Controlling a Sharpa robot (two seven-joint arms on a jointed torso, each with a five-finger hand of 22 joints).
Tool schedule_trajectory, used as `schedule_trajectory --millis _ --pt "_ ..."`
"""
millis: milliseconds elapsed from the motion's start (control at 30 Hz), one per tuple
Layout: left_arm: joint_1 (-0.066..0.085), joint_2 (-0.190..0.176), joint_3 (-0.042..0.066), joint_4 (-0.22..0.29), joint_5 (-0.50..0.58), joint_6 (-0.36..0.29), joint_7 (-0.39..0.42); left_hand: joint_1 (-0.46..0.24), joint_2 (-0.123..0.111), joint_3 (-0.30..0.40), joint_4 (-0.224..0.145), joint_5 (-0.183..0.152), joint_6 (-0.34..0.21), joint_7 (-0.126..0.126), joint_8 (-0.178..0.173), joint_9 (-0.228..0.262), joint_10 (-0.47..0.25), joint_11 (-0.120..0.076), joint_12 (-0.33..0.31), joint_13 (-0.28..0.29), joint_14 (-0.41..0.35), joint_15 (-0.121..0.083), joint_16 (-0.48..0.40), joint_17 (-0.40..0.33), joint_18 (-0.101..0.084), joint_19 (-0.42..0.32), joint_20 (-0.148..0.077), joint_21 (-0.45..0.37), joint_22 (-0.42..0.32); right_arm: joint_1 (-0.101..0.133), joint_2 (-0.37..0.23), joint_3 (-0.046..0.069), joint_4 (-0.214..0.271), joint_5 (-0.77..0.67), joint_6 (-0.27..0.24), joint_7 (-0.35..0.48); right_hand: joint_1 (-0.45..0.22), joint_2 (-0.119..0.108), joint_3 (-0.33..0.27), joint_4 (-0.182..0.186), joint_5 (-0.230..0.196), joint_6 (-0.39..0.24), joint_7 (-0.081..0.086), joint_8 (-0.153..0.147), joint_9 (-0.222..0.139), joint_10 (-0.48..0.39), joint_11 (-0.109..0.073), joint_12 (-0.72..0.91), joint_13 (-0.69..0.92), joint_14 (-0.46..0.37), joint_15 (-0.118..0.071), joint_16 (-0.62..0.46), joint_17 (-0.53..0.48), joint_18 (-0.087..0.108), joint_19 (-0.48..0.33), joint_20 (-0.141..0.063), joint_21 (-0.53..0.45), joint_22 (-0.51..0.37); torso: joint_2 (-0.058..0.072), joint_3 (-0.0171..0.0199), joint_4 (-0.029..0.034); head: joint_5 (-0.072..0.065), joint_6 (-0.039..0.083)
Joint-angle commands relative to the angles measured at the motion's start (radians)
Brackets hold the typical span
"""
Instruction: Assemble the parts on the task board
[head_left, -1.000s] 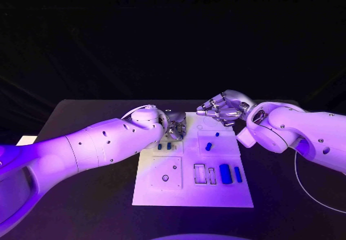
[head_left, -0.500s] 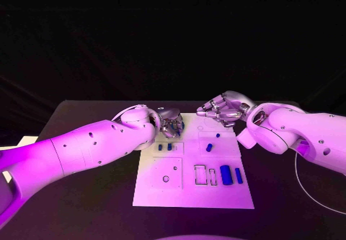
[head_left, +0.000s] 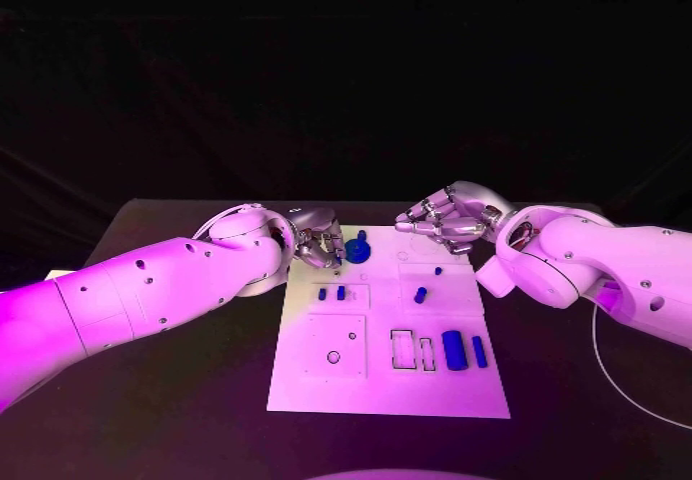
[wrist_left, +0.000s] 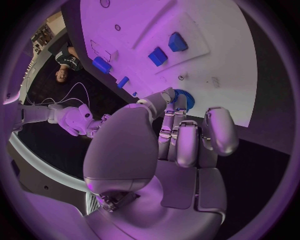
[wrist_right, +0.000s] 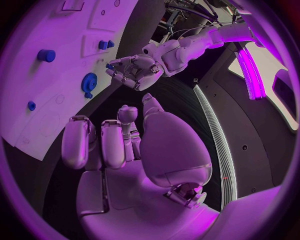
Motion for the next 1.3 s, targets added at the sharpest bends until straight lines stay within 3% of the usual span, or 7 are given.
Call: schedule_trajectory --millis 33,767,1300 --pt "-0.001 -0.003 0.000 -0.001 0.023 0.030 -0.003 -0.008 0.002 0.004 -0.002 -0.001 0.009 0.001 -0.003 0.001 0.006 0.000 -0.006 0.001 0.033 -0.005 0.001 -0.001 -0.019 0.012 -0.006 0.003 0.001 -0.001 0.001 0.000 0.000 -0.008 0.009 0.012 0.005 0.009 -0.003 0.000 0.004 0.001 -0.002 0.006 0.001 -0.006 -0.001 0.004 -0.002 0.042 -0.001 -0.005 0.000 0.021 -0.005 -0.003 -0.003 -0.001 0.000 -0.0006 -0.0014 0.002 -0.002" --pt "-0.008 0.017 -0.012 -0.029 0.008 0.083 -0.020 -0.010 0.002 0.004 -0.003 -0.001 0.010 0.001 -0.004 0.001 0.007 -0.001 -0.008 0.001 0.032 -0.006 0.000 -0.003 -0.018 0.010 -0.006 0.000 -0.001 -0.001 0.002 0.000 -0.001 -0.008 0.011 0.012 0.005 0.009 -0.004 0.000 0.004 0.001 -0.002 0.006 0.001 -0.006 -0.001 0.004 -0.002 0.042 -0.001 -0.004 0.000 0.021 -0.006 -0.003 -0.004 -0.001 0.000 0.0003 -0.0017 0.002 -0.007" --pt "-0.010 0.035 -0.015 -0.054 -0.016 0.078 -0.018 -0.011 0.002 0.005 -0.004 -0.002 0.010 0.000 -0.005 0.001 0.007 -0.001 -0.009 0.001 0.032 -0.006 -0.001 -0.004 -0.018 0.010 -0.006 0.000 0.000 -0.001 0.004 0.000 -0.002 -0.008 0.013 0.013 0.005 0.009 -0.004 0.000 0.004 0.001 -0.002 0.006 0.001 -0.006 -0.001 0.004 -0.002 0.042 -0.001 -0.004 0.000 0.021 -0.006 -0.003 -0.004 -0.001 0.000 -0.0003 -0.0020 0.003 -0.009"
